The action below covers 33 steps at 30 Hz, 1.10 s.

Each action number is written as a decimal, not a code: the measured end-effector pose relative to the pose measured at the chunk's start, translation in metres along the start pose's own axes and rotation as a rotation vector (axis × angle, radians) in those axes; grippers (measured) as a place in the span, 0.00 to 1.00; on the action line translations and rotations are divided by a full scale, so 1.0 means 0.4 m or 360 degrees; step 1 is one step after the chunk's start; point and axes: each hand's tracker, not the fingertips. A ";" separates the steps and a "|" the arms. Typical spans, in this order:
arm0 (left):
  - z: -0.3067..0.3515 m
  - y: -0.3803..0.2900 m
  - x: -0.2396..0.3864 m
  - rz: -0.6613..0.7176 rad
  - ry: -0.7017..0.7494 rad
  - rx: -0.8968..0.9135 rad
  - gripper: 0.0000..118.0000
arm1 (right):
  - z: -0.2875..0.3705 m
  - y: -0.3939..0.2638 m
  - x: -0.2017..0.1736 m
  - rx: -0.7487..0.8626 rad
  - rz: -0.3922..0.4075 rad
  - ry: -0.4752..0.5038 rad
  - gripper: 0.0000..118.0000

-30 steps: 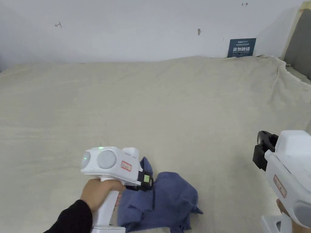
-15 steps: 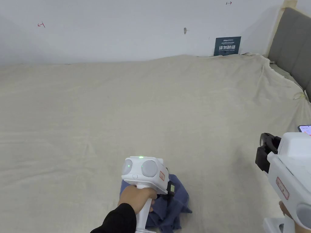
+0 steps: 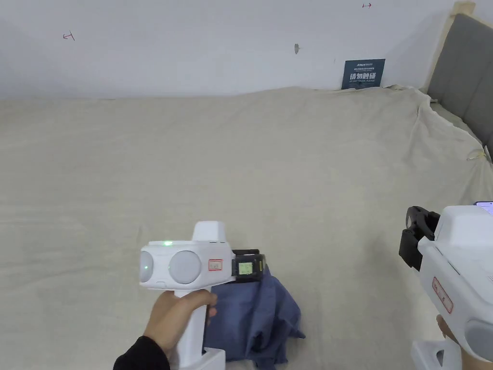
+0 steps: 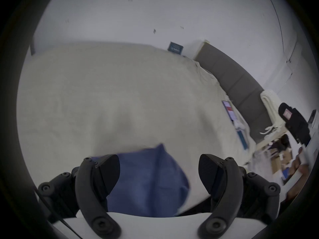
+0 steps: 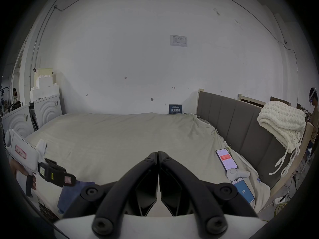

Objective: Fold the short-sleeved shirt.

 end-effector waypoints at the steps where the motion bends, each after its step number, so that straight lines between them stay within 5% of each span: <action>1: 0.004 -0.009 -0.012 -0.0021 0.0087 0.0062 0.83 | 0.000 0.002 -0.001 0.0001 0.0002 0.0003 0.00; 5: -0.004 -0.058 -0.054 -0.0116 0.0235 0.0203 0.65 | -0.001 0.003 -0.007 0.0004 0.0005 0.0006 0.00; 9: -0.032 -0.124 -0.095 -0.0088 0.0194 0.0339 0.13 | -0.004 0.000 -0.011 -0.0005 0.0006 0.0007 0.00; 11: -0.045 -0.156 -0.090 -0.0109 0.0227 0.0342 0.01 | -0.003 -0.002 -0.012 -0.0009 0.0010 0.0007 0.00; 33: -0.223 -0.283 0.120 -0.0281 0.0079 0.0196 0.00 | -0.003 -0.012 0.030 -0.0056 0.0017 -0.0051 0.00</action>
